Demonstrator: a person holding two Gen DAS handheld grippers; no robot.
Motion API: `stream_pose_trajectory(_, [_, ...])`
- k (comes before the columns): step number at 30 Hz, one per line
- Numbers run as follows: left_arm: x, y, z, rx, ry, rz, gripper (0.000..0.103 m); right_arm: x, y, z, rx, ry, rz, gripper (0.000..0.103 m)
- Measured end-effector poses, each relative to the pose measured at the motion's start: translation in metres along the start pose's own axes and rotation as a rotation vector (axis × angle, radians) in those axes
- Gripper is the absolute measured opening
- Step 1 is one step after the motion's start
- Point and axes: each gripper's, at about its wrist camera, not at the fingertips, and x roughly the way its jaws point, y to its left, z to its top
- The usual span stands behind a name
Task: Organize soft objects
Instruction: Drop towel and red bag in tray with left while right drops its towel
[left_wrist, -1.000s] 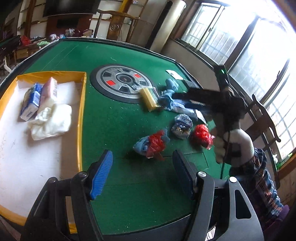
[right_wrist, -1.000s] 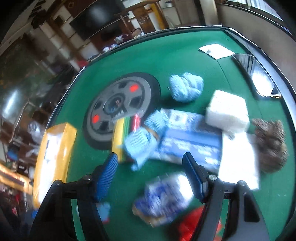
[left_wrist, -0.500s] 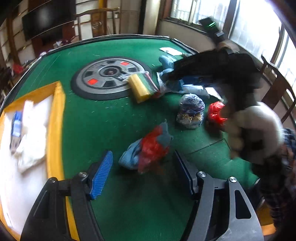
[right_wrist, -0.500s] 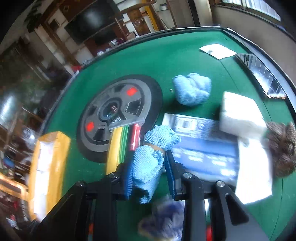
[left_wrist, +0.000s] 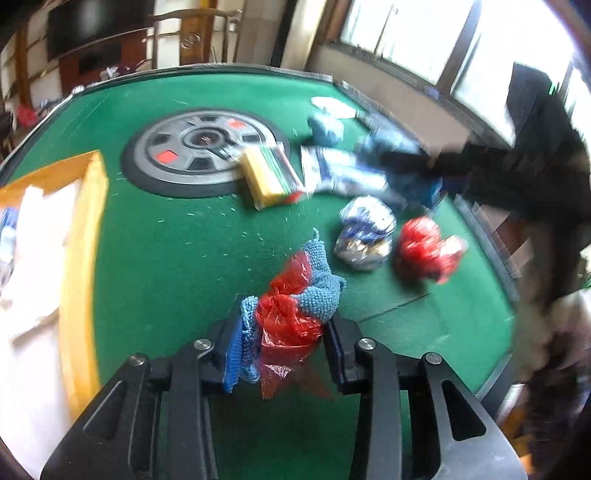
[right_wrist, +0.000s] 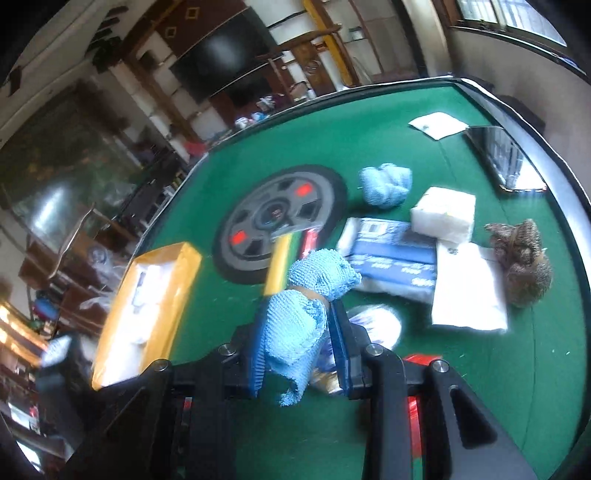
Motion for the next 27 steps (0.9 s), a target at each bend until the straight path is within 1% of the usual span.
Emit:
stream_pose_trajectory(2, [-0.03, 0.019, -0.004, -0.048, -0.043, -0.014, 0.035, 0.006, 0.014, -0.001, -0.023, 0.011, 0.019, 0.028])
stream_pose_trajectory(4, [-0.053, 0.041, -0.006, -0.092, -0.076, -0.002, 0.035, 0.011, 0.028, -0.004, -0.053, 0.02, 0.033, 0.028])
stream_pose_trajectory(5, [-0.069, 0.06, -0.008, -0.124, -0.094, 0.028, 0.035, 0.014, 0.038, -0.006, -0.07, 0.025, 0.041, 0.028])
stream_pose_trajectory(7, [-0.084, 0.091, -0.009, -0.171, -0.113, 0.09, 0.035, 0.022, 0.056, -0.007, -0.1, 0.033, 0.062, 0.028])
stream_pose_trajectory(8, [-0.093, 0.114, -0.012, -0.208, -0.115, 0.15, 0.035, 0.026, 0.066, -0.007, -0.113, 0.039, 0.073, 0.028])
stream_pose_trajectory(11, [-0.1, 0.168, -0.016, -0.295, -0.086, 0.248, 0.035, 0.039, 0.096, -0.012, -0.158, 0.059, 0.105, 0.028])
stream_pose_trajectory(14, [-0.09, 0.212, -0.02, -0.36, -0.04, 0.323, 0.036, 0.056, 0.126, -0.018, -0.195, 0.093, 0.142, 0.028])
stream_pose_trajectory(16, [-0.079, 0.234, -0.017, -0.377, -0.017, 0.377, 0.037, 0.067, 0.146, -0.025, -0.223, 0.115, 0.158, 0.028])
stream_pose_trajectory(17, [-0.074, 0.238, -0.013, -0.382, -0.013, 0.387, 0.038, 0.073, 0.157, -0.028, -0.239, 0.129, 0.165, 0.028])
stream_pose_trajectory(19, [-0.063, 0.249, -0.003, -0.39, -0.001, 0.408, 0.044, 0.083, 0.175, -0.034, -0.266, 0.153, 0.175, 0.028])
stream_pose_trajectory(20, [-0.056, 0.254, 0.002, -0.394, 0.013, 0.411, 0.048, 0.089, 0.186, -0.038, -0.281, 0.169, 0.18, 0.028])
stream_pose_trajectory(22, [-0.054, 0.262, 0.004, -0.417, 0.023, 0.399, 0.05, 0.101, 0.202, -0.046, -0.307, 0.201, 0.186, 0.028])
stream_pose_trajectory(25, [-0.063, 0.267, 0.005, -0.458, -0.002, 0.366, 0.05, 0.122, 0.225, -0.059, -0.347, 0.268, 0.2, 0.028])
stream_pose_trajectory(27, [-0.075, 0.265, 0.0, -0.474, -0.038, 0.339, 0.054, 0.139, 0.239, -0.067, -0.376, 0.323, 0.199, 0.028])
